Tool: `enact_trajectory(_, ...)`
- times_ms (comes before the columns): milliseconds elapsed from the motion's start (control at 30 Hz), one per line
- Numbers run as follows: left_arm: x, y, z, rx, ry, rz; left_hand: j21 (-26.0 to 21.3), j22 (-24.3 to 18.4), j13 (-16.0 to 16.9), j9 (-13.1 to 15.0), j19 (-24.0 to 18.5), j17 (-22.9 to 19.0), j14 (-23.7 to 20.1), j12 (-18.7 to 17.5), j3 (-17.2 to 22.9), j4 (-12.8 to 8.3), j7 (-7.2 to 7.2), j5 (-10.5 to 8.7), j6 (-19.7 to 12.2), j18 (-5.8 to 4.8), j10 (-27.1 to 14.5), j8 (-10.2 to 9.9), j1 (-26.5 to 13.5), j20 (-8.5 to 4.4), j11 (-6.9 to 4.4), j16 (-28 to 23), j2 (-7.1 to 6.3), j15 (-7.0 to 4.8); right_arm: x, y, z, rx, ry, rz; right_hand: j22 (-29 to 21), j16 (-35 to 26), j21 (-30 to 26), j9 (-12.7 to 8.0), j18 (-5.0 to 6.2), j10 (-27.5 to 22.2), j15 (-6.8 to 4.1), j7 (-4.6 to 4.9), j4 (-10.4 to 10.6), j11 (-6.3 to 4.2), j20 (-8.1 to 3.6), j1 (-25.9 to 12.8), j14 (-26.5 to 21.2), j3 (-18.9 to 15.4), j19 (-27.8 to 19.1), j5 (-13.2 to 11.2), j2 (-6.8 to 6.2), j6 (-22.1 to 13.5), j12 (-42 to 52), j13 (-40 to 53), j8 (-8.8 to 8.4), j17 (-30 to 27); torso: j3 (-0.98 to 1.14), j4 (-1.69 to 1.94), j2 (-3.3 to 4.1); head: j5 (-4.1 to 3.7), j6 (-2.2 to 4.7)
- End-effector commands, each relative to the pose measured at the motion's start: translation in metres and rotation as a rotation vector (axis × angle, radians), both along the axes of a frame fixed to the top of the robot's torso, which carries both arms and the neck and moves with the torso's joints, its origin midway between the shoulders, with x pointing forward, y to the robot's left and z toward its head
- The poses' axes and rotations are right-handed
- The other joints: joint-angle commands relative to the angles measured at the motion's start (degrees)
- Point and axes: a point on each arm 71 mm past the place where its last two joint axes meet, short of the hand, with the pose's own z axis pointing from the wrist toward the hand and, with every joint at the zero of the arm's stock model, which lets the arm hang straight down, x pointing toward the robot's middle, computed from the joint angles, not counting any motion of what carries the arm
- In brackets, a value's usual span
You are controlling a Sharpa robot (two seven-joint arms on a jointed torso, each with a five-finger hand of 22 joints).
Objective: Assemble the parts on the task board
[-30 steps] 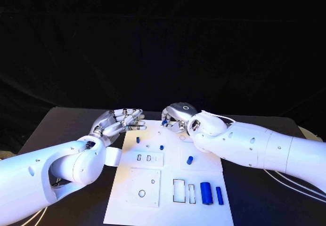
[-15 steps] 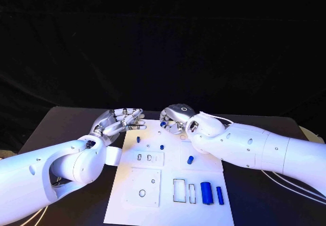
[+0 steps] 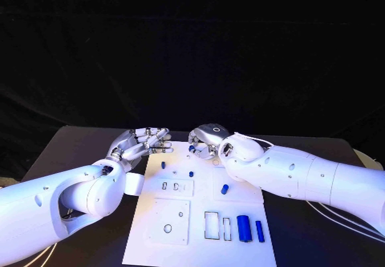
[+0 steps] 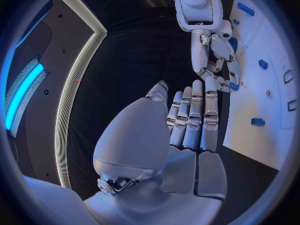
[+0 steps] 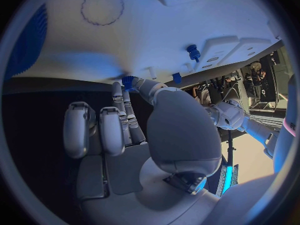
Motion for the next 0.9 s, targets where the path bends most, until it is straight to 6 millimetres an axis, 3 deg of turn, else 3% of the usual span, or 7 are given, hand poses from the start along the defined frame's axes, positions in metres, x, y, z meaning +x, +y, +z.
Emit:
enact_trajectory(33, 0.0, -0.002, 0.002, -0.012, -0.006, -0.019, -0.22, -0.05, -0.07, -0.06, 0.43, 0.06, 0.07, -0.29, 0.34, -0.07, 0.44, -0.09, 0.12, 0.81, 0.25, -0.25, -0.57, -0.07, 0.14, -0.19, -0.07, 0.14, 0.001, -0.001, -0.001, -0.013, 0.009, -0.01, -0.86, -0.43, -0.65, -0.52, 0.05, -1.0, 0.42, 0.35, 0.12, 0.46, 0.35, -0.61, 1.16, -0.69, -0.81, -0.41, -0.54, -1.51, -0.34, -0.17, -1.22, -0.8, 0.03, -0.1, 0.02, 0.08, 0.0)
enact_trajectory(100, 0.0, -0.002, 0.002, -0.011, -0.006, -0.018, -0.29, -0.11, -0.06, -0.08, 0.44, 0.1, 0.05, -0.39, 0.4, -0.07, 0.48, -0.09, 0.1, 0.81, 0.24, -0.32, -0.57, -0.05, 0.17, -0.25, -0.08, 0.16, -0.001, -0.003, 0.0, -0.007, 0.003, -0.01, -2.18, -0.97, -1.58, -0.89, 0.41, -2.31, 0.48, 0.18, 0.22, 0.45, 0.6, -0.77, 0.68, -1.51, -1.85, -0.36, -1.22, -3.57, -0.66, -0.36, -2.54, -1.88, 0.06, -0.12, 0.03, 0.11, 0.01)
enact_trajectory(500, 0.0, 0.002, 0.002, -0.007, -0.002, -0.011, -0.33, -0.14, -0.06, -0.1, 0.45, 0.13, 0.03, -0.45, 0.42, -0.07, 0.51, -0.1, 0.07, 0.81, 0.23, -0.36, -0.59, -0.04, 0.19, -0.29, -0.1, 0.17, -0.017, -0.046, 0.019, 0.122, 0.002, -0.036, 1.52, 0.29, 0.61, 0.06, -0.29, 1.46, 0.24, 0.39, 1.18, 0.09, 0.68, -0.53, 1.39, -2.65, 0.71, 0.76, -0.77, -0.03, 2.61, 0.58, -1.57, -0.17, 0.19, -0.8, -0.25, 0.22, 0.56)
enact_trajectory(633, 0.0, 0.002, 0.003, -0.007, -0.002, -0.012, -0.33, -0.14, -0.06, -0.1, 0.45, 0.13, 0.03, -0.45, 0.42, -0.07, 0.51, -0.1, 0.07, 0.81, 0.23, -0.36, -0.59, -0.04, 0.19, -0.29, -0.1, 0.17, -0.022, -0.075, 0.027, 0.194, 0.084, -0.092, 4.1, 0.34, 2.26, 0.47, -0.8, 9.3, -1.16, -0.93, 0.4, -1.86, -0.22, 1.11, 1.41, -2.77, 2.5, 1.9, -0.69, 1.69, 7.72, 3.16, -1.14, -0.29, 0.28, -1.06, -0.35, 0.2, 0.75)
enact_trajectory(733, -0.001, 0.002, 0.003, -0.007, 0.0, -0.015, -0.38, -0.18, -0.06, -0.12, 0.45, 0.16, 0.01, -0.52, 0.43, -0.07, 0.52, -0.11, 0.06, 0.81, 0.23, -0.4, -0.61, -0.03, 0.21, -0.34, -0.13, 0.19, -0.026, -0.102, 0.031, 0.212, 0.178, -0.149, 7.81, 2.53, 4.57, 1.04, -1.68, 12.81, -2.87, -2.27, 0.64, -3.65, -2.17, 0.5, 2.63, -6.49, 4.98, 3.5, -1.93, 1.68, 23.53, 17.09, -1.03, 3.85, 0.43, -1.49, -0.5, 0.38, 0.83)
enact_trajectory(767, -0.001, 0.002, 0.003, -0.007, 0.0, -0.015, -0.38, -0.18, -0.06, -0.12, 0.45, 0.16, 0.01, -0.52, 0.43, -0.07, 0.52, -0.11, 0.06, 0.81, 0.23, -0.4, -0.61, -0.03, 0.21, -0.34, -0.13, 0.19, -0.027, -0.107, 0.031, 0.21, 0.196, -0.159, 9.59, 4.38, 5.67, 1.69, -2.0, 12.93, -2.16, -2.73, 0.89, -3.89, -2.53, 0.85, 3.37, -8.12, 6.12, 3.76, -1.85, 0.71, 42.23, 35.68, -0.57, 7.24, 0.46, -1.57, -0.51, 0.34, 0.83)
enact_trajectory(900, -0.001, 0.002, 0.002, -0.007, 0.002, -0.017, -0.38, -0.18, -0.06, -0.12, 0.45, 0.16, 0.01, -0.52, 0.43, -0.07, 0.52, -0.11, 0.06, 0.81, 0.23, -0.4, -0.61, -0.03, 0.21, -0.34, -0.13, 0.19, -0.028, -0.121, 0.028, 0.179, 0.257, -0.195, 12.96, 7.99, 7.74, 2.86, -2.84, 17.96, -1.93, -1.7, 3.12, -2.6, -1.42, -0.41, 4.76, -10.5, 8.35, 3.49, -1.4, -1.0, 68.62, 62.85, 0.66, 15.42, 0.63, -1.83, -0.5, 0.45, 0.76)
